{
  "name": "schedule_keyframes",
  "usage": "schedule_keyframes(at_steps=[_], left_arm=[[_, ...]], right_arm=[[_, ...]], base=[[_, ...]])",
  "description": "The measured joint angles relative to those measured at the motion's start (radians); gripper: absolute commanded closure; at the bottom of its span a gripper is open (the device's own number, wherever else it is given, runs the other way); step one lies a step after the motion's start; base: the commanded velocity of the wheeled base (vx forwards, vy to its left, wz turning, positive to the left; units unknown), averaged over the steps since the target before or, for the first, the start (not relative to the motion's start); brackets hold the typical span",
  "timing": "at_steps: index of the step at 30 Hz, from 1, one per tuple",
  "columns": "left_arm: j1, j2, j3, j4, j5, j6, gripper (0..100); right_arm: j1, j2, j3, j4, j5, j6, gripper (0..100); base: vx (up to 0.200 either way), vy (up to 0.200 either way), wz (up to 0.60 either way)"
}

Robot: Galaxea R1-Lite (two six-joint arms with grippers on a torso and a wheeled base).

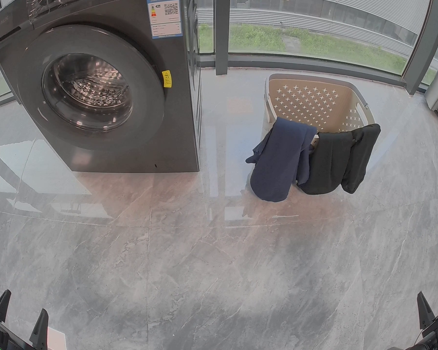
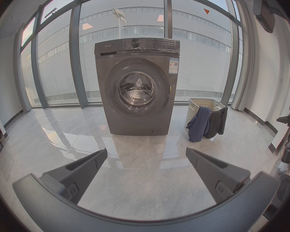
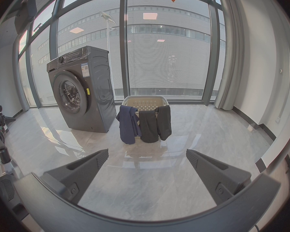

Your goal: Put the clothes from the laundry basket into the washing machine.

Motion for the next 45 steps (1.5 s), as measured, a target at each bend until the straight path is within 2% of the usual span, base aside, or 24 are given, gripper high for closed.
schedule_keyframes(at_steps=[6, 15, 33, 39, 45], left_arm=[[0.000, 0.000, 0.000, 0.000, 0.000, -0.002, 0], [0.000, 0.000, 0.000, -0.001, 0.001, -0.004, 0], [-0.001, 0.000, 0.000, -0.001, 0.001, -0.006, 0], [-0.001, 0.000, 0.000, -0.001, 0.001, -0.006, 0], [-0.001, 0.000, 0.000, 0.000, 0.002, -0.007, 0]], right_arm=[[-0.001, 0.000, 0.000, 0.000, 0.000, 0.000, 0], [0.000, 0.000, 0.000, 0.000, -0.001, 0.000, 0], [0.000, 0.000, 0.000, 0.000, 0.000, 0.000, 0], [-0.001, 0.000, 0.000, 0.000, 0.000, 0.000, 0], [0.000, 0.000, 0.000, 0.000, 0.000, 0.000, 0]], base=[[0.000, -0.200, 0.00], [0.000, 0.000, 0.00], [0.200, 0.000, 0.00], [0.000, 0.000, 0.00], [0.000, -0.200, 0.00]])
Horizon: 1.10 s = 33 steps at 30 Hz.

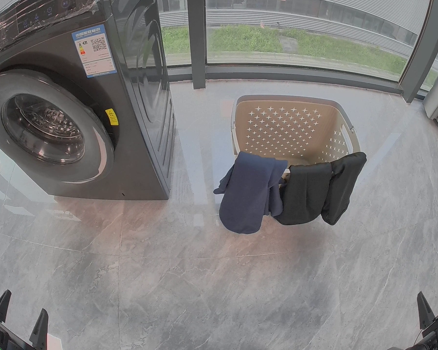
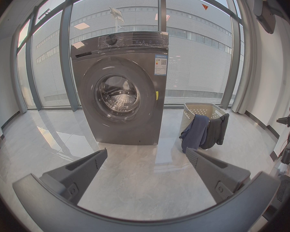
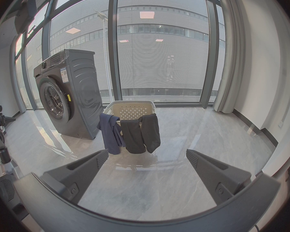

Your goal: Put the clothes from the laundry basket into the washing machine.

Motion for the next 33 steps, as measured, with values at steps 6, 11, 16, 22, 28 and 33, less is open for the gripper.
schedule_keyframes(at_steps=[6, 11, 16, 22, 28, 33], left_arm=[[0.000, 0.000, 0.000, 0.000, 0.000, -0.001, 0], [0.000, 0.000, 0.000, -0.001, 0.000, -0.002, 0], [0.000, 0.000, 0.000, -0.001, 0.000, -0.003, 0], [0.001, 0.000, 0.000, -0.001, 0.000, 0.001, 0], [0.000, 0.000, 0.000, -0.001, 0.000, 0.001, 0], [0.000, 0.000, 0.000, -0.001, 0.000, 0.001, 0]], right_arm=[[-0.001, 0.000, 0.000, 0.000, 0.000, 0.000, 0], [0.000, 0.000, 0.000, 0.000, 0.000, 0.000, 0], [0.000, 0.000, 0.000, 0.000, 0.000, 0.000, 0], [0.000, 0.000, 0.000, -0.001, 0.000, 0.000, 0], [0.000, 0.000, 0.000, 0.000, 0.000, 0.000, 0], [0.000, 0.000, 0.000, 0.000, 0.000, 0.000, 0]], base=[[0.000, -0.200, 0.00], [0.000, -0.200, 0.00], [0.000, -0.200, 0.00], [0.000, -0.167, 0.00], [0.000, 0.000, 0.00], [0.120, 0.000, 0.00]])
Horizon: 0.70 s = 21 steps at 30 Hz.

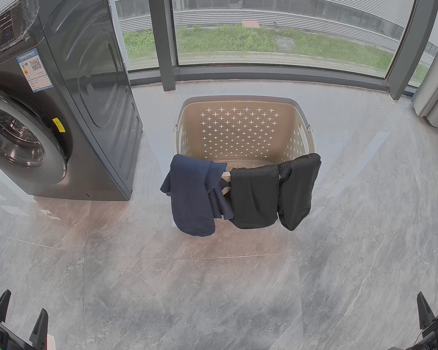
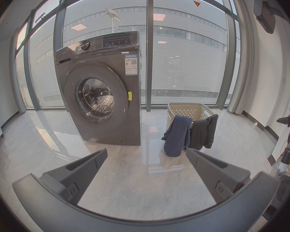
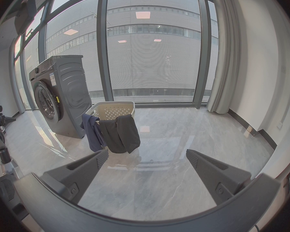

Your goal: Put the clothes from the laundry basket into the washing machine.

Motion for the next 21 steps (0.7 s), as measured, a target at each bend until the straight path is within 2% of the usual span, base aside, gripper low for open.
schedule_keyframes(at_steps=[18, 21], left_arm=[[-0.001, 0.000, 0.000, 0.000, 0.002, -0.006, 0], [0.000, 0.000, 0.000, 0.000, 0.002, -0.006, 0]], right_arm=[[0.000, 0.000, 0.000, 0.000, 0.000, 0.000, 0], [0.000, 0.000, 0.000, 0.000, 0.000, 0.000, 0]], base=[[0.200, 0.000, 0.00], [0.000, 0.000, 0.00]])
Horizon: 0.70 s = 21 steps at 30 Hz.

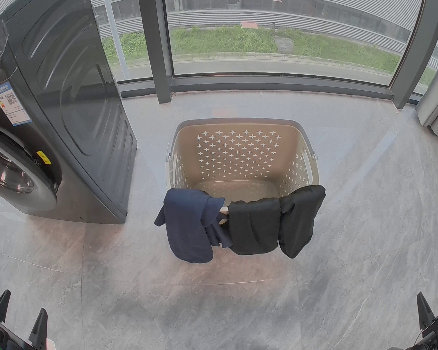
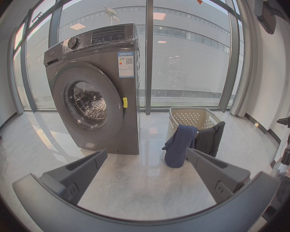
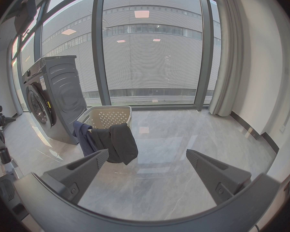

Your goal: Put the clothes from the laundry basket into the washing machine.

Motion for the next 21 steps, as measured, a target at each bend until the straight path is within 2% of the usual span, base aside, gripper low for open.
schedule_keyframes(at_steps=[3, 12, 21], left_arm=[[-0.001, 0.000, 0.000, 0.000, 0.000, 0.000, 0], [-0.001, 0.000, 0.000, 0.000, 0.000, -0.001, 0], [0.000, 0.000, 0.000, 0.000, 0.002, -0.005, 0]], right_arm=[[-0.001, 0.000, 0.000, 0.000, 0.000, 0.000, 0], [-0.001, 0.000, 0.000, 0.000, 0.000, 0.000, 0], [0.000, 0.000, 0.000, 0.000, 0.000, 0.000, 0]], base=[[0.000, 0.000, 0.00], [0.000, -0.200, 0.00], [0.000, 0.000, 0.00]])
